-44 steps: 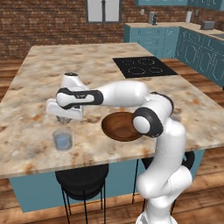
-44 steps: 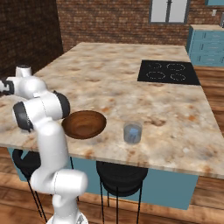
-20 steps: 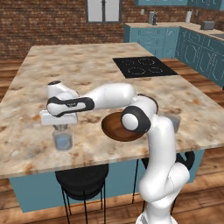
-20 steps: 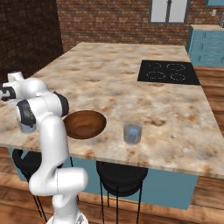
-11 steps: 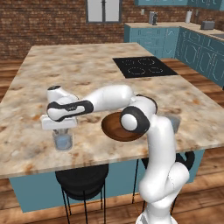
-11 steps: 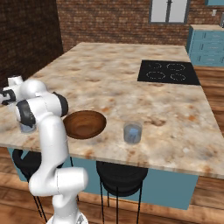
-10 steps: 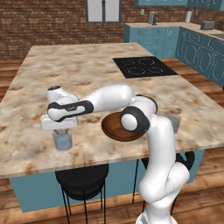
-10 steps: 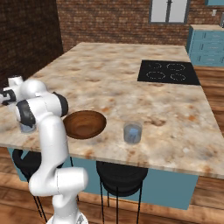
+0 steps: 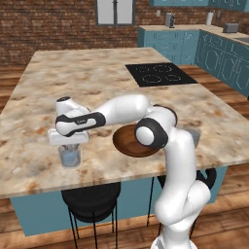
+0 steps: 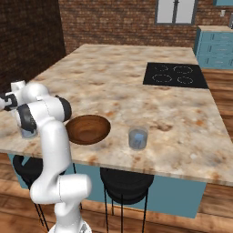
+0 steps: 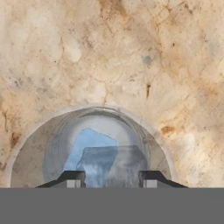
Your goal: There are four ice cubes in the ice bowl. Place two ice cubes in each glass of water.
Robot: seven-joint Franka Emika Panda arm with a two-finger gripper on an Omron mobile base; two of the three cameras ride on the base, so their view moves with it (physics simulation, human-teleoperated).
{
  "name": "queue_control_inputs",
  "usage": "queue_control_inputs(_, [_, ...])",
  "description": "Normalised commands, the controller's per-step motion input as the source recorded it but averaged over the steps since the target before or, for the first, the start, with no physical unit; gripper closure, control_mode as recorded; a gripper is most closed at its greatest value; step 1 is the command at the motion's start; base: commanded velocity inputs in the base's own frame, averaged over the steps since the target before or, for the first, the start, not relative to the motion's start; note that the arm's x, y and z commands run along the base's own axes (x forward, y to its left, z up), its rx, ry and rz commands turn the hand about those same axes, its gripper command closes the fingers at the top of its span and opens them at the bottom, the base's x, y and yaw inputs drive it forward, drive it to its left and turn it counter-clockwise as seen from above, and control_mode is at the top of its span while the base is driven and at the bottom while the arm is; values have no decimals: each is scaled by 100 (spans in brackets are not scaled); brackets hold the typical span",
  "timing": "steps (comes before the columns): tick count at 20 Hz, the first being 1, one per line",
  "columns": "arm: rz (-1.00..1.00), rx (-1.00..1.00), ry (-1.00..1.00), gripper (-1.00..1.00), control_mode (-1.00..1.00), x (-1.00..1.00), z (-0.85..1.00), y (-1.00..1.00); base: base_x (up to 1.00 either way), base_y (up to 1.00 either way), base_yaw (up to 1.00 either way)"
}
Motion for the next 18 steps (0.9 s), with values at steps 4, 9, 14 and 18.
queue_control_inputs(4, [0,0,0,100,-100,0,0,5,0,0,0])
queue_control_inputs(9, [0,0,0,100,-100,0,-2,14,0,0,0])
queue_control_inputs(14, [0,0,0,100,-100,8,-22,6,0,0,0])
queue_control_inputs(18, [0,0,0,100,-100,15,-22,1,0,0,0])
